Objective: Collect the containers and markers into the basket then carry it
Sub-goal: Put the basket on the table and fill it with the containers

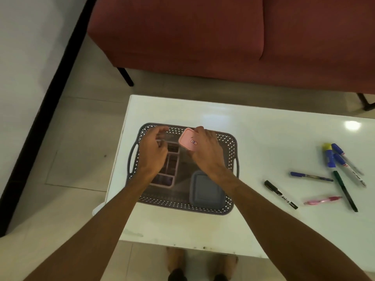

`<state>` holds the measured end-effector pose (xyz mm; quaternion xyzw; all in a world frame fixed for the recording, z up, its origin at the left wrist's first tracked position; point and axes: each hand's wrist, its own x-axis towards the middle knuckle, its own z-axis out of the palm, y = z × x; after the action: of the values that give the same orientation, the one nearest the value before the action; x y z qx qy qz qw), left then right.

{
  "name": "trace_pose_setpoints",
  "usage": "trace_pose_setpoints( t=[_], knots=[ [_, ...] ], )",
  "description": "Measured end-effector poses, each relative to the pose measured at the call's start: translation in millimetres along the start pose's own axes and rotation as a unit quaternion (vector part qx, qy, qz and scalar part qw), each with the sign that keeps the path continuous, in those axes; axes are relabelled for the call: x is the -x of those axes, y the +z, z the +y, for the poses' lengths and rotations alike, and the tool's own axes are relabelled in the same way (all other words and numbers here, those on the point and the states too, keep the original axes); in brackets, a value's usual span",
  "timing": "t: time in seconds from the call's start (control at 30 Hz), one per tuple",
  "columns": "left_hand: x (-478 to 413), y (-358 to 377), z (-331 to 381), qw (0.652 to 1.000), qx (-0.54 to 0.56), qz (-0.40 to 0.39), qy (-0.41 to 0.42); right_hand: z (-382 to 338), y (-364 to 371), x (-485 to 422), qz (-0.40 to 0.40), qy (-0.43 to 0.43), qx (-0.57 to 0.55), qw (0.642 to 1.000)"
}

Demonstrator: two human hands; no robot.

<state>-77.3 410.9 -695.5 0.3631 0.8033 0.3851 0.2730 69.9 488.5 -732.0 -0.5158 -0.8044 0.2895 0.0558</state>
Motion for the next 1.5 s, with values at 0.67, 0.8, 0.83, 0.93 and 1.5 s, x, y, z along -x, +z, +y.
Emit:
trace_pose_setpoints(
  t=[0.67,0.8,0.83,0.93,1.5],
  knots=[
    [-11,-39,-42,1.000,0.010,0.005,-0.028,-34,47,-25,-0.065,-0.018,-0.117,0.991],
    [-10,-42,-46,0.999,0.012,0.006,-0.029,-31,58,-30,-0.081,0.046,-0.256,0.962],
    [-10,-43,-46,0.999,0.012,0.007,-0.029,-32,59,-29,-0.072,0.062,-0.276,0.957],
    [-9,-46,-45,0.999,0.013,0.010,-0.032,-38,57,-24,-0.045,0.110,-0.296,0.948],
    [11,-49,-44,1.000,0.002,0.014,-0.024,-51,67,52,-0.082,0.107,-0.373,0.918]
  ],
)
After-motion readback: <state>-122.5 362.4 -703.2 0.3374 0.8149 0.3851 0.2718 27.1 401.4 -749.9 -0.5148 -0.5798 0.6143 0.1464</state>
